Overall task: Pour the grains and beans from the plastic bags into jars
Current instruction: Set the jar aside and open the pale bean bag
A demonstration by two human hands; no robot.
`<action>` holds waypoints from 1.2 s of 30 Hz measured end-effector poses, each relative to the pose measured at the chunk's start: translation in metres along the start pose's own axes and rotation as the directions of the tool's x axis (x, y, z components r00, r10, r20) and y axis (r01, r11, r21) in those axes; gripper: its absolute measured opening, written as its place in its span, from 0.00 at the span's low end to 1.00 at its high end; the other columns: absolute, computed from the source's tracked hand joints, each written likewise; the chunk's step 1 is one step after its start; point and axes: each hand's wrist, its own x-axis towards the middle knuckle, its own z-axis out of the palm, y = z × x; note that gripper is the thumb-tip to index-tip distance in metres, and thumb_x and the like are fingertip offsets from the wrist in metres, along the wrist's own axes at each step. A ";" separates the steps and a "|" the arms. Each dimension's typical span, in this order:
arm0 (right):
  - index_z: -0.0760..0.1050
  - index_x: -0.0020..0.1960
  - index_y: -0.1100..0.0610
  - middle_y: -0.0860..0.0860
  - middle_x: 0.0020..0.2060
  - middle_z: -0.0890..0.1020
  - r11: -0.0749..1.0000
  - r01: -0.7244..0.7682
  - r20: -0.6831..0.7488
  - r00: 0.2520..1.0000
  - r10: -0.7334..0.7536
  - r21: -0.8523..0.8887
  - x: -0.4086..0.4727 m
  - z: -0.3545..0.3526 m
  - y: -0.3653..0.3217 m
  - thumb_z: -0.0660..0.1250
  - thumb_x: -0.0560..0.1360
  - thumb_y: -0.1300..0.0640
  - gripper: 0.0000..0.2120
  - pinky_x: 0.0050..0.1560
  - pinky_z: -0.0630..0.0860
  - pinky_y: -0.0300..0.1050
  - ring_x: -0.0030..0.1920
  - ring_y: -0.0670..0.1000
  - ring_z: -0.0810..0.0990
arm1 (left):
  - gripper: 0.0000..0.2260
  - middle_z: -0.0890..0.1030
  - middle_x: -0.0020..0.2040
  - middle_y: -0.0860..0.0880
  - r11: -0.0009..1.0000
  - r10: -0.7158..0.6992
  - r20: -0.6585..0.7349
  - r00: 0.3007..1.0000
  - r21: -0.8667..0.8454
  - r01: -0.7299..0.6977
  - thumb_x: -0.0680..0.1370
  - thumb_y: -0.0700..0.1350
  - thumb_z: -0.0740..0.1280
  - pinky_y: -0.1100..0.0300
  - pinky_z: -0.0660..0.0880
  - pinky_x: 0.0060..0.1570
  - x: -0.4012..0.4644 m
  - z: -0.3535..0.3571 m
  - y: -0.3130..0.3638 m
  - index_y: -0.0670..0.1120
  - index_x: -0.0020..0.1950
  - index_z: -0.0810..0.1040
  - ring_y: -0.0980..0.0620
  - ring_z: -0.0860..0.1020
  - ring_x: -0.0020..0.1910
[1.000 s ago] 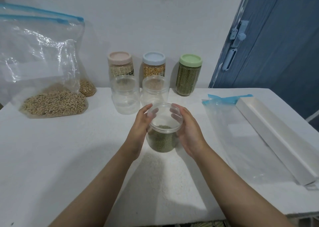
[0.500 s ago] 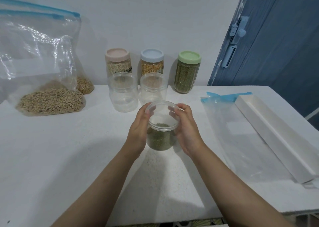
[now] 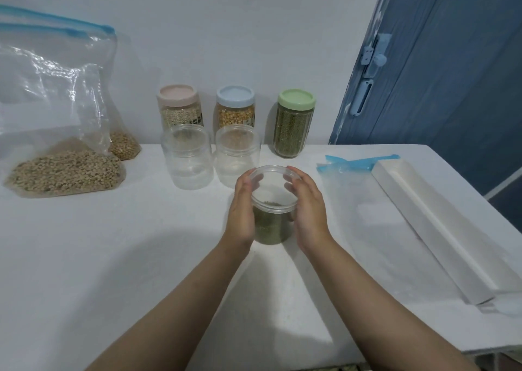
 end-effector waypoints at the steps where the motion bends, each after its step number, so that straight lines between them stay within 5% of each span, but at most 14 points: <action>1: 0.79 0.61 0.46 0.38 0.55 0.81 1.000 0.002 -0.001 1.000 -0.002 -0.014 0.006 -0.006 -0.002 0.62 0.81 0.52 0.11 0.69 0.72 0.57 0.60 0.42 0.78 | 0.12 0.79 0.60 0.62 1.000 -0.005 0.009 1.000 0.000 0.005 0.82 0.55 0.59 0.66 0.69 0.57 0.005 0.006 -0.003 0.57 0.64 0.75 0.66 0.74 0.61; 4: 0.79 0.60 0.46 0.40 0.57 0.81 0.999 0.011 0.013 1.000 -0.010 -0.053 0.027 -0.021 -0.007 0.61 0.82 0.51 0.11 0.68 0.72 0.55 0.60 0.43 0.78 | 0.13 0.78 0.50 0.73 0.997 -0.001 0.035 0.999 0.073 -0.002 0.84 0.48 0.60 0.75 0.70 0.48 0.022 0.024 -0.012 0.52 0.69 0.71 0.74 0.75 0.51; 6: 0.78 0.61 0.46 0.41 0.57 0.80 0.996 0.020 0.023 1.000 -0.018 -0.083 0.042 -0.029 -0.010 0.60 0.82 0.51 0.11 0.67 0.72 0.53 0.60 0.43 0.77 | 0.14 0.77 0.53 0.71 0.991 0.003 0.033 0.999 0.136 -0.007 0.84 0.48 0.59 0.77 0.70 0.47 0.032 0.036 -0.012 0.53 0.70 0.70 0.75 0.74 0.52; 9: 0.77 0.60 0.48 0.43 0.55 0.80 0.994 0.044 0.055 0.998 -0.039 -0.100 0.065 -0.038 -0.017 0.58 0.83 0.53 0.11 0.61 0.73 0.44 0.60 0.45 0.77 | 0.17 0.69 0.67 0.56 0.975 0.009 0.002 1.000 0.221 -0.009 0.84 0.50 0.56 0.62 0.67 0.67 0.052 0.053 -0.013 0.56 0.73 0.67 0.60 0.69 0.67; 11: 0.76 0.60 0.48 0.42 0.53 0.79 0.989 0.061 0.074 0.996 -0.051 -0.133 0.080 -0.042 -0.022 0.55 0.84 0.54 0.11 0.58 0.73 0.40 0.57 0.44 0.77 | 0.18 0.64 0.68 0.54 0.966 -0.002 -0.008 1.000 0.258 0.004 0.84 0.51 0.56 0.53 0.61 0.73 0.064 0.061 -0.011 0.56 0.75 0.65 0.55 0.65 0.71; 16: 0.74 0.58 0.46 0.39 0.49 0.78 0.973 0.073 0.078 0.995 -0.057 -0.220 0.114 -0.049 -0.030 0.57 0.85 0.52 0.08 0.60 0.72 0.44 0.51 0.39 0.76 | 0.20 0.64 0.69 0.52 0.955 0.004 -0.027 1.000 0.298 0.004 0.84 0.53 0.56 0.50 0.61 0.75 0.089 0.079 -0.006 0.53 0.76 0.64 0.54 0.66 0.69; 20: 0.73 0.60 0.48 0.39 0.49 0.77 0.967 0.088 0.101 0.993 -0.065 -0.239 0.126 -0.051 -0.034 0.56 0.85 0.53 0.09 0.58 0.72 0.44 0.51 0.40 0.75 | 0.28 0.69 0.71 0.50 0.952 0.026 -0.075 0.997 0.306 -0.002 0.75 0.64 0.58 0.46 0.66 0.72 0.103 0.086 -0.011 0.54 0.73 0.69 0.51 0.70 0.70; 23: 0.74 0.65 0.51 0.44 0.55 0.78 0.954 0.115 0.110 0.990 -0.088 -0.277 0.129 -0.051 -0.037 0.55 0.85 0.53 0.13 0.61 0.71 0.44 0.58 0.47 0.76 | 0.30 0.72 0.70 0.49 0.948 -0.003 -0.094 0.996 0.317 0.033 0.74 0.65 0.58 0.46 0.68 0.71 0.109 0.086 -0.014 0.53 0.73 0.70 0.50 0.71 0.69; 26: 0.69 0.74 0.56 0.50 0.70 0.74 0.910 0.149 0.107 0.987 -0.116 -0.387 0.125 -0.053 -0.039 0.53 0.86 0.51 0.19 0.68 0.65 0.42 0.69 0.50 0.71 | 0.21 0.76 0.68 0.50 0.947 0.000 -0.066 0.998 0.322 0.022 0.83 0.56 0.59 0.54 0.68 0.69 0.102 0.088 0.002 0.49 0.73 0.71 0.50 0.73 0.68; 30: 0.63 0.78 0.54 0.50 0.76 0.67 0.894 0.191 0.125 0.980 -0.153 -0.405 0.113 -0.055 -0.042 0.51 0.86 0.50 0.22 0.75 0.58 0.44 0.76 0.50 0.63 | 0.22 0.69 0.74 0.51 0.947 0.019 -0.125 0.992 0.321 0.022 0.85 0.55 0.56 0.63 0.61 0.64 0.088 0.084 0.013 0.48 0.77 0.65 0.54 0.66 0.73; 33: 0.68 0.75 0.54 0.50 0.74 0.69 0.843 0.308 0.115 0.951 -0.287 -0.442 0.095 -0.055 -0.045 0.53 0.86 0.51 0.20 0.74 0.59 0.42 0.75 0.49 0.65 | 0.19 0.71 0.72 0.52 0.933 0.117 -0.199 0.973 0.357 -0.039 0.84 0.50 0.59 0.62 0.65 0.62 0.067 0.077 0.019 0.49 0.75 0.67 0.58 0.70 0.65; 36: 0.72 0.72 0.53 0.50 0.73 0.68 0.774 0.466 0.171 0.883 -0.437 -0.428 0.073 -0.045 -0.052 0.54 0.85 0.52 0.18 0.73 0.57 0.38 0.74 0.47 0.63 | 0.17 0.74 0.65 0.52 0.826 0.369 -0.262 0.892 0.533 -0.185 0.81 0.41 0.62 0.58 0.70 0.63 0.054 0.063 0.025 0.48 0.70 0.73 0.53 0.73 0.62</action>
